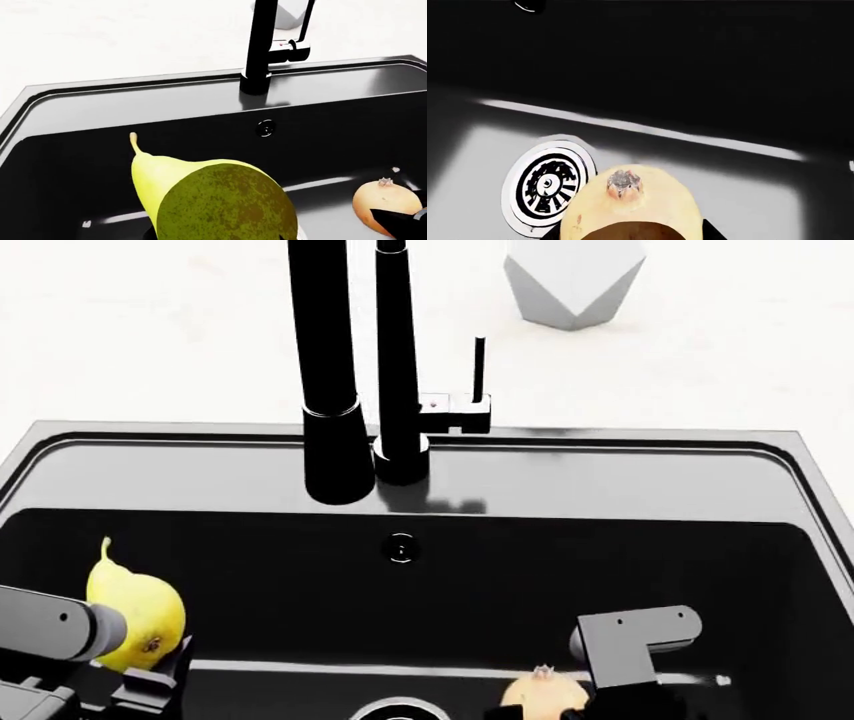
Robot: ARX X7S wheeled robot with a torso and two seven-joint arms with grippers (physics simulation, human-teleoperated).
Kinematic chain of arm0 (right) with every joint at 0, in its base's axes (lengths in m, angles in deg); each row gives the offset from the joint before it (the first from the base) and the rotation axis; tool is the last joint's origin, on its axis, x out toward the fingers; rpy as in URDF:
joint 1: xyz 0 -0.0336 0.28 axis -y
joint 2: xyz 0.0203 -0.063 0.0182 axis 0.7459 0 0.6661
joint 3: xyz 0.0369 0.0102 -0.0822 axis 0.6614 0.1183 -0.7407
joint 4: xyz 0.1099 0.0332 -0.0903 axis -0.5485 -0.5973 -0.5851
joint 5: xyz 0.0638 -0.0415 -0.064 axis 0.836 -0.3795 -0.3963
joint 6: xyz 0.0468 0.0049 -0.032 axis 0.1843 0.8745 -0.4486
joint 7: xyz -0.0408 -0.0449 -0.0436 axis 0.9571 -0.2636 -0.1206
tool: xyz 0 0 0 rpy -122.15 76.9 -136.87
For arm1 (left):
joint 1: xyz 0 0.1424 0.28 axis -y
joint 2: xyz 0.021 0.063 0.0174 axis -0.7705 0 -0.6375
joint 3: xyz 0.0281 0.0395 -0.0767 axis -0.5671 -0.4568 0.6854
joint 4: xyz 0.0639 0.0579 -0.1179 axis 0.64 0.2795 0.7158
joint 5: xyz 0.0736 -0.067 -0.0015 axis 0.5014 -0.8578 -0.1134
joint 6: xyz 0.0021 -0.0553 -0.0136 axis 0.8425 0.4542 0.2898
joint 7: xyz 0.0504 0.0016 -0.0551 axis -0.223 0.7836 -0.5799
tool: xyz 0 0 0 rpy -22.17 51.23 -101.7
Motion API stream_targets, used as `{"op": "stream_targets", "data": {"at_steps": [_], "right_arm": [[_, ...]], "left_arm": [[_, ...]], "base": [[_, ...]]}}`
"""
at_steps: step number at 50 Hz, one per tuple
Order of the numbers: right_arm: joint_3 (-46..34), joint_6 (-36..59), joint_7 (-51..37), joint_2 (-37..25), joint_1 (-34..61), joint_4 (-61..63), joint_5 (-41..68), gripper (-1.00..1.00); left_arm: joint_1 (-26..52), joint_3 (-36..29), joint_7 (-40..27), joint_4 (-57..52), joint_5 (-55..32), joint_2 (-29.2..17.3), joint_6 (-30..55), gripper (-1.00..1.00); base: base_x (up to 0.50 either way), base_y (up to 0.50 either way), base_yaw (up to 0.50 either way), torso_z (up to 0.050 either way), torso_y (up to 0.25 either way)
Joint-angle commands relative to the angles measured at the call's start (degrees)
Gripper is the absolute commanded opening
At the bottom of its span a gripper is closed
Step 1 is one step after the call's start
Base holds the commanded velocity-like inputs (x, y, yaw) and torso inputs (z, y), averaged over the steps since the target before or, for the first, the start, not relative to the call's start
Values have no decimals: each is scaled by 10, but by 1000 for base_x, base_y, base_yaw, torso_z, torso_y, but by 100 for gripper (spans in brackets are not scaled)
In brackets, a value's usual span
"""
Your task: There is a mixed pile of frozen fruits and vegetables on the counter. Locate all the frozen vegetables and place the items in a bowl on the counter. Take all the frozen fruits and defrost them in a running sink.
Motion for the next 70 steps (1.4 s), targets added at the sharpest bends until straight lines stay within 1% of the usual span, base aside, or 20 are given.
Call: {"op": "stream_targets", "data": {"at_steps": [1,2,3,11,15,18,22,28,31,34,36,38,43,54,61,70], "right_arm": [[11,-4,39,19,7,-34,-33,-100],[12,-4,37,18,4,-31,-32,-100],[13,-4,35,16,2,-29,-31,100],[25,0,17,-3,-10,14,-17,100],[44,-16,-2,-18,-29,48,-8,100],[55,-18,-31,-37,-39,97,-6,100],[72,-3,-58,-60,-43,152,19,100],[108,-3,-103,-91,-53,230,50,100],[130,1,-133,-109,-56,277,71,100],[146,0,-154,-120,-59,313,86,100],[153,9,-171,-129,-54,339,101,100],[157,13,-186,-134,-51,355,105,100],[183,3,-221,-152,-61,404,118,100],[215,-1,-253,-180,-79,453,158,100],[229,-4,-266,-191,-78,472,174,100],[222,4,-269,-187,-67,472,176,100]], "left_arm": [[-6,19,18,-2,-10,8,-18,-100],[-4,18,17,0,-9,10,-18,-100],[-4,18,17,1,-9,10,-18,-100],[-1,20,14,-1,-17,7,-18,-100],[1,18,17,3,-20,8,-17,-100],[-4,17,25,7,-12,9,-20,-100],[9,16,21,13,-29,12,-15,-100],[5,0,61,59,-4,29,-16,-100],[24,-7,88,94,0,35,-8,-100],[49,-15,91,109,-4,42,7,-100],[77,-31,101,138,7,61,21,-100],[90,-45,126,181,22,74,27,-100],[104,-68,141,214,45,93,36,-100],[98,-111,179,278,100,125,30,-100],[76,-123,193,302,121,128,15,-100],[36,-135,209,320,145,134,-14,-100]], "base": [[0,0,0,0,0],[0,0,0,0,0],[0,0,0,0,0],[0,0,0,0,0],[0,0,0,0,0],[0,0,0,0,0],[0,0,0,0,0],[0,0,0,0,0],[0,0,0,0,0],[0,0,0,0,0],[0,0,0,0,0],[0,0,0,0,0],[0,0,0,0,2],[0,0,0,0,0],[0,0,0,0,0],[0,0,0,0,0]]}}
